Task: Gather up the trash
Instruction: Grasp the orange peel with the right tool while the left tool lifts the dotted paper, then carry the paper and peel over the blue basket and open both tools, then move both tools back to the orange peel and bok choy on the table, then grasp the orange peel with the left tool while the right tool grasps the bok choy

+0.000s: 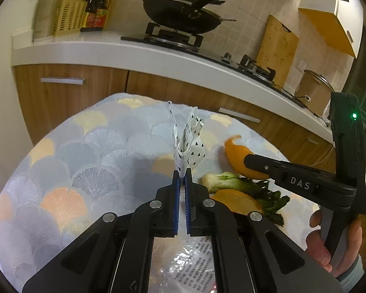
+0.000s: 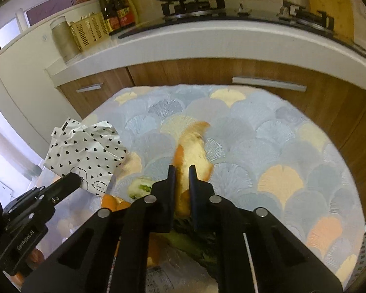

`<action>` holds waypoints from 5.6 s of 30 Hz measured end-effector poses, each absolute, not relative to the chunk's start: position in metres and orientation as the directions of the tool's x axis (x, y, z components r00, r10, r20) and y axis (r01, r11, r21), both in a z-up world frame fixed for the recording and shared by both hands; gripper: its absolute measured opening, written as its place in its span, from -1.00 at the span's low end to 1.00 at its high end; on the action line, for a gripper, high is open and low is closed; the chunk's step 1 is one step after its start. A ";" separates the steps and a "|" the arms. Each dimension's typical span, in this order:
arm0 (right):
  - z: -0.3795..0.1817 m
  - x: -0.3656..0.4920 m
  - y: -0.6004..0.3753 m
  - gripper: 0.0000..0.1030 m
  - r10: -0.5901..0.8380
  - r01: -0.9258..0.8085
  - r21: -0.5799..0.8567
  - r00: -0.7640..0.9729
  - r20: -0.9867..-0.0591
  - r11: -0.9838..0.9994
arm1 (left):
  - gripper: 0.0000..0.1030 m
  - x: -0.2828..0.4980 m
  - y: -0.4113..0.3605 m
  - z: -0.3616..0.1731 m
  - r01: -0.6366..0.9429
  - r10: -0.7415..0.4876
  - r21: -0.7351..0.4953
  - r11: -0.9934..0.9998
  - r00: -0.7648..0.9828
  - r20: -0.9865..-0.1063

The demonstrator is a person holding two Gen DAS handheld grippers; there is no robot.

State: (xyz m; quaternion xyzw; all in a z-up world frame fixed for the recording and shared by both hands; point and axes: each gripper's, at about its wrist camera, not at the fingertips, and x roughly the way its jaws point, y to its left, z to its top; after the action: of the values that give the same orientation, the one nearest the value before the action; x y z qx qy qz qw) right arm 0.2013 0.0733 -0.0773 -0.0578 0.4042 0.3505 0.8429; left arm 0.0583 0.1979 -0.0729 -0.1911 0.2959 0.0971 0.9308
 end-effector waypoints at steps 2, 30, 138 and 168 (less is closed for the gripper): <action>-0.070 0.197 0.065 -0.88 0.549 -0.633 0.184 0.446 -0.707 0.752 | -0.96 0.056 0.194 -0.067 -0.285 0.066 -0.295 0.912 0.812 -0.580; -0.057 0.124 -0.052 -0.89 0.520 -0.570 0.191 0.494 -0.697 0.799 | -0.96 0.040 0.107 -0.028 -0.121 -0.035 -0.259 0.958 0.849 -0.527; -0.055 0.130 -0.112 -0.21 0.439 -0.496 0.117 0.604 -0.666 0.861 | -0.05 0.050 0.102 -0.029 -0.196 0.007 -0.257 0.946 0.808 -0.589; -0.099 0.206 0.068 -0.30 0.598 -0.892 0.055 0.254 -0.760 0.449 | -0.53 0.086 0.155 -0.106 -0.407 0.065 -0.264 0.875 0.637 -0.768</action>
State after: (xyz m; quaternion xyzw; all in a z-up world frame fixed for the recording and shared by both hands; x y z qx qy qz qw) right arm 0.2064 0.0684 -0.0989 -0.1988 0.3700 0.4860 0.7664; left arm 0.0856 0.1547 -0.1060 -0.2113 0.4042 0.1340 0.8798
